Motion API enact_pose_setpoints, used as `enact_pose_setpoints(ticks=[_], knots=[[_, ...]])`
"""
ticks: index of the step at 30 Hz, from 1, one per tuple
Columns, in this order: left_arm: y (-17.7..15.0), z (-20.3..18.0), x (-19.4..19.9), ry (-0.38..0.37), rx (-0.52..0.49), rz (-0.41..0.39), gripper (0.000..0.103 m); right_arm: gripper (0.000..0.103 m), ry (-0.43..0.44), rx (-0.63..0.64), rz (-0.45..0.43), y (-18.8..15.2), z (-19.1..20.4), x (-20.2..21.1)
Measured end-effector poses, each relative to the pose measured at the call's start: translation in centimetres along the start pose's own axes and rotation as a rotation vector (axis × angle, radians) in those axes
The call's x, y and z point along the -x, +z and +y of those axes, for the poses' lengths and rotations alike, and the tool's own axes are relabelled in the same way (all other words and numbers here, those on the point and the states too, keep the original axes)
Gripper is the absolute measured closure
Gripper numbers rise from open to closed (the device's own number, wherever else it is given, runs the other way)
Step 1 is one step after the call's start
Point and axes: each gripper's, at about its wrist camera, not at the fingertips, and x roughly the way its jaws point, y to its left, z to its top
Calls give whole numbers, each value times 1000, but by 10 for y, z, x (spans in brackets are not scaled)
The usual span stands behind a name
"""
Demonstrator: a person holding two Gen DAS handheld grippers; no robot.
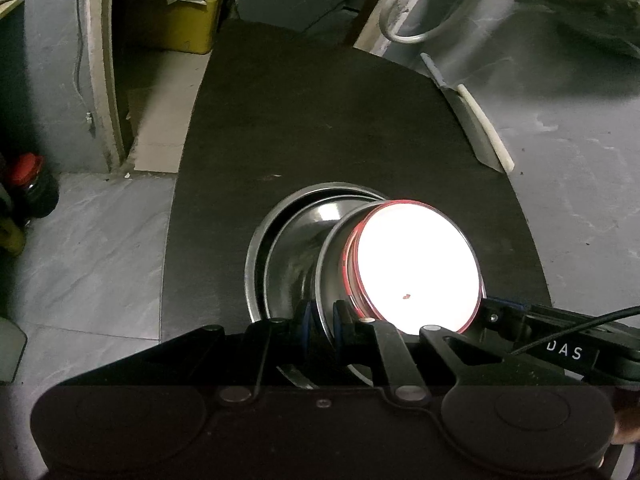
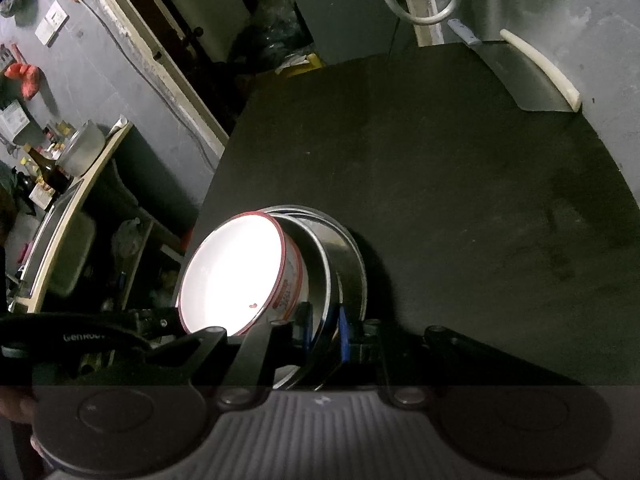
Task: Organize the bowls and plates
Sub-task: 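Lower the steel bowl onto the steel plate stack with both grippers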
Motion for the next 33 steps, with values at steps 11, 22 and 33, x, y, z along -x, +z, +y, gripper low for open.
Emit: enact_pose_setpoints(ticks=[11, 22, 33], knots=[[2, 6, 0, 18, 9, -11, 92, 88, 17, 11, 1, 2, 0, -7], [4, 10, 4, 41, 14, -27, 92, 87, 43, 28, -8, 1, 3, -11], [4, 13, 6, 56, 23, -49, 92, 87, 55, 36, -14, 1, 5, -14]])
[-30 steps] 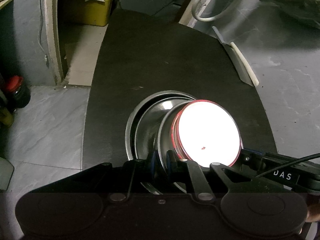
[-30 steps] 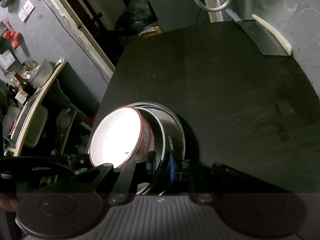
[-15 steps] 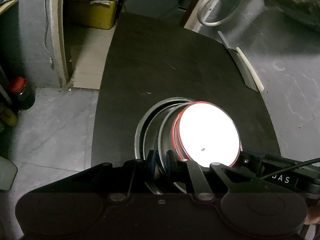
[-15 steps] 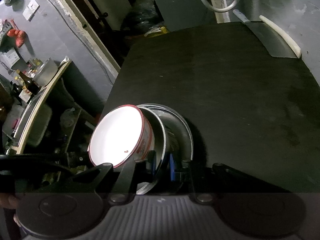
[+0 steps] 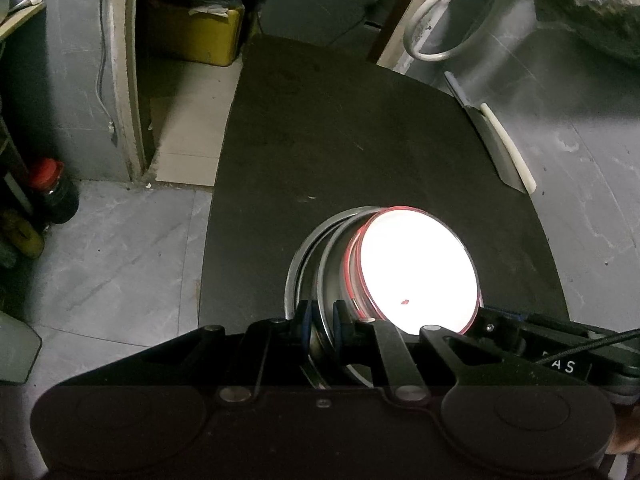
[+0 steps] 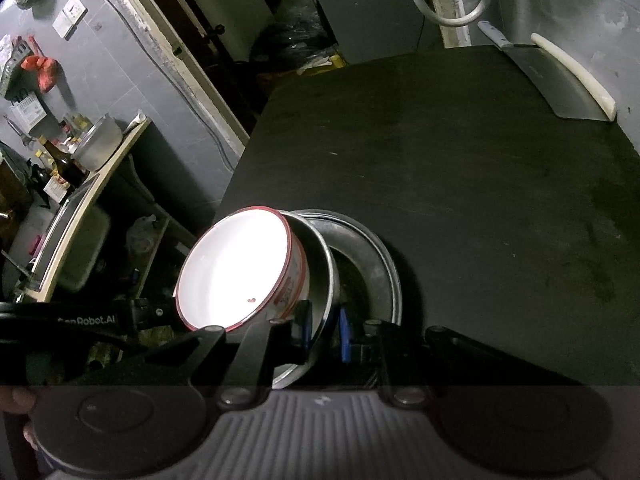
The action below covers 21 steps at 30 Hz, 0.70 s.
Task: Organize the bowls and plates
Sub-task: 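Lower the steel bowl onto the steel plate stack with both grippers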
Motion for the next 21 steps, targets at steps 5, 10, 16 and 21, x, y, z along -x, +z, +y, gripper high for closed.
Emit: enact_pose_setpoints(ticks=[5, 10, 16, 21], knots=[[-1, -1, 1, 5, 2, -10, 92, 86, 5, -5, -10, -2, -1, -1], [-1, -1, 2, 12, -1, -15, 92, 86, -5, 13, -15, 0, 3, -2], [-2, -3, 2, 18, -2, -23, 92, 86, -7, 16, -27, -3, 4, -1], [-3, -4, 3, 28, 0, -32, 90, 85, -18, 36, -38, -6, 7, 1]])
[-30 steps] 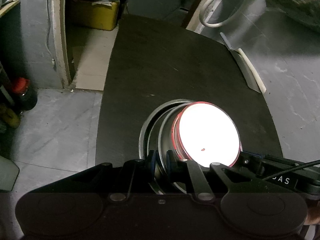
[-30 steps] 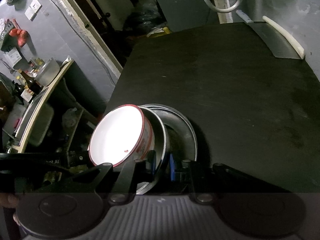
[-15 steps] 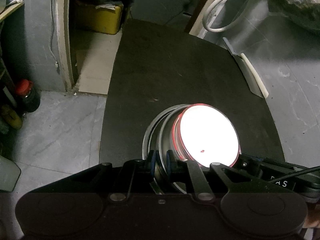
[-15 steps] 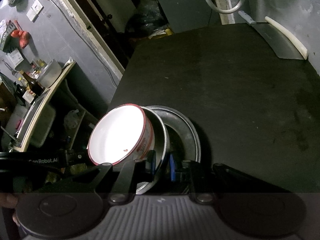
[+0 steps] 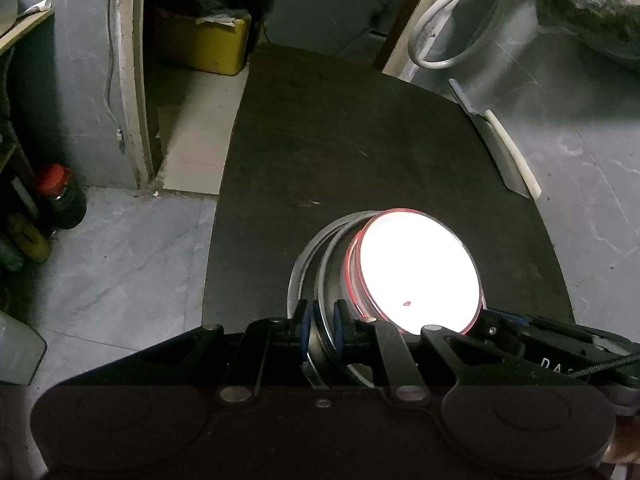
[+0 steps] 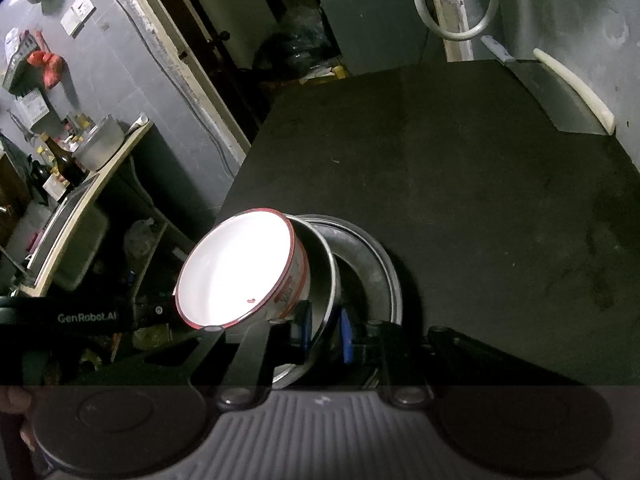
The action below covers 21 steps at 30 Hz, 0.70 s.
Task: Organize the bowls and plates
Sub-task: 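Lower the steel bowl onto the steel plate stack with both grippers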
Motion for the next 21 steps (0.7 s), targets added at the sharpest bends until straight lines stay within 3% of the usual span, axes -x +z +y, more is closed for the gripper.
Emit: enact_pose_setpoints(ticks=[6, 10, 21], knots=[[-4, -2, 2, 26, 6, -23, 86, 84, -18, 8, -19, -2, 3, 3], [-4, -2, 2, 53, 17, -33, 72, 84, -30, 8, -31, -4, 4, 4], [-8, -5, 4, 99, 25, -51, 57, 75, -101, 48, -47, -6, 8, 11]])
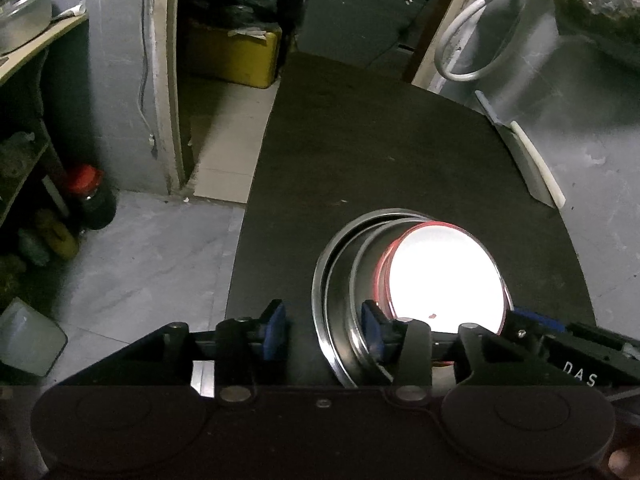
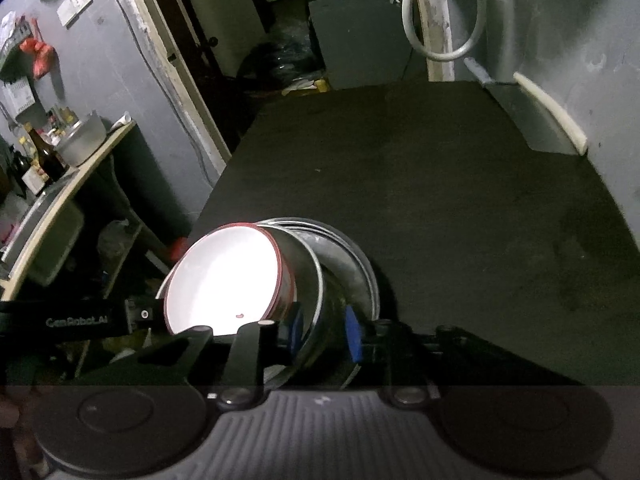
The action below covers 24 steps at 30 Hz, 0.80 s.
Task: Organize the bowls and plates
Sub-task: 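Lower the steel bowl onto the steel plate stack with both grippers, then open both grippers and pull them back from the stack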
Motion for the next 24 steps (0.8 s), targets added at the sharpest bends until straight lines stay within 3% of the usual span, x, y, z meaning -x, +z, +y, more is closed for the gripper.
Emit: enact_pose_setpoints(ticks=[7, 13, 20, 22, 24], knots=[[-3, 0, 4, 27, -3, -17, 47, 58, -10, -12, -22, -5, -2, 7], [-8, -1, 10, 56, -10, -54, 28, 53, -13, -27, -39, -13, -4, 11], [-9, -3, 17, 70, -10, -78, 23, 44, -22, -41, -70, -15, -4, 23], [-10, -4, 21, 54, -6, -92, 16, 37, -15, -48, -86, -17, -5, 28], [-13, -7, 27, 44, -12, -111, 12, 36, -14, -49, -99, -17, -5, 32]])
